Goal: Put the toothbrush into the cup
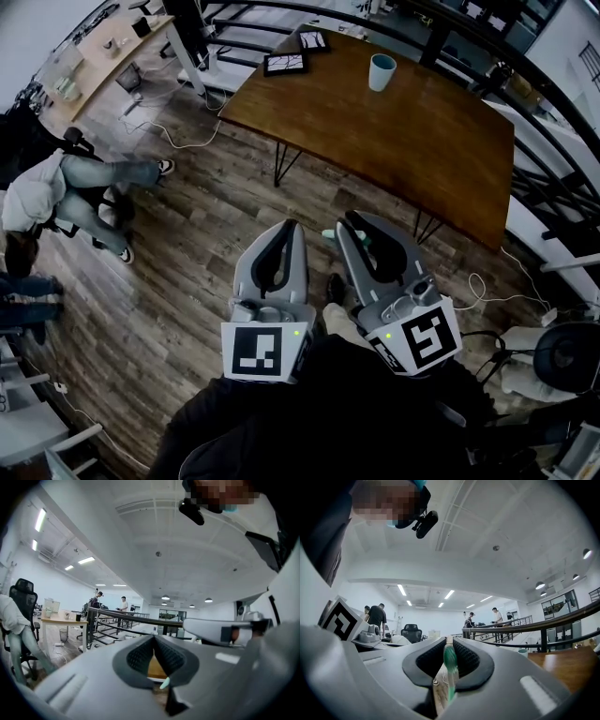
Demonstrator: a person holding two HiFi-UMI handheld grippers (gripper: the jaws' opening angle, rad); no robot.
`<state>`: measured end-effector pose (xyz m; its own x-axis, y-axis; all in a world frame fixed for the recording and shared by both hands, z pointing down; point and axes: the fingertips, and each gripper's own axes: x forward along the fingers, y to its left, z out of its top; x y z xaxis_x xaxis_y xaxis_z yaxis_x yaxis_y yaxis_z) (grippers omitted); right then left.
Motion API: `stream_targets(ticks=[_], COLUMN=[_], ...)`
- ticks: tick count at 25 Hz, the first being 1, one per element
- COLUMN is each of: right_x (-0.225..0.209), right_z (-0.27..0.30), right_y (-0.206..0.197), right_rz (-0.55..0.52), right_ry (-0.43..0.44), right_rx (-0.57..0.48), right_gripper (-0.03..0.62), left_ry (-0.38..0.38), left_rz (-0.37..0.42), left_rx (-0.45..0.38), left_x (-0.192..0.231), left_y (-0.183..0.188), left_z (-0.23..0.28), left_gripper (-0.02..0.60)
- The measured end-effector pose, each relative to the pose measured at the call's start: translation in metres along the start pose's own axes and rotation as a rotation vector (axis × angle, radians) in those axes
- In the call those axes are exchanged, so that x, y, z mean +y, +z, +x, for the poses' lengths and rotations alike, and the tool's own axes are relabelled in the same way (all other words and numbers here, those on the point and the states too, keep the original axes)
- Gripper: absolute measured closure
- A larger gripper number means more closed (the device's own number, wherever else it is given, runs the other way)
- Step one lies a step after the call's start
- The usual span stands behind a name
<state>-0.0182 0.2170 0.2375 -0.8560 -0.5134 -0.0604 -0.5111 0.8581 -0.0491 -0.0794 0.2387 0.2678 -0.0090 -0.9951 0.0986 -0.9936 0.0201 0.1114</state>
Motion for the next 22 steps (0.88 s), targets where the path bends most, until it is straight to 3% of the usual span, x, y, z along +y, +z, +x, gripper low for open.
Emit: stream_targets(ticks=[11, 22], right_x=[-0.061, -0.129], right_z=[0.041, 0.058], right_y=[0.016, 0.022], right_rz=[0.010, 0.013], right_ry=[0.003, 0.019], right_rx=[-0.042, -0.072], right_gripper=[0.549, 0.549], left_ry=[0.001, -0.004], left_rz=[0.035, 0.067], left_rx=[-0.010, -0.019], left_x=[-0.002, -0.033], left_y=[0.023, 0.029], left_z=[0.072, 0.137], left_gripper=[0.574, 0.574])
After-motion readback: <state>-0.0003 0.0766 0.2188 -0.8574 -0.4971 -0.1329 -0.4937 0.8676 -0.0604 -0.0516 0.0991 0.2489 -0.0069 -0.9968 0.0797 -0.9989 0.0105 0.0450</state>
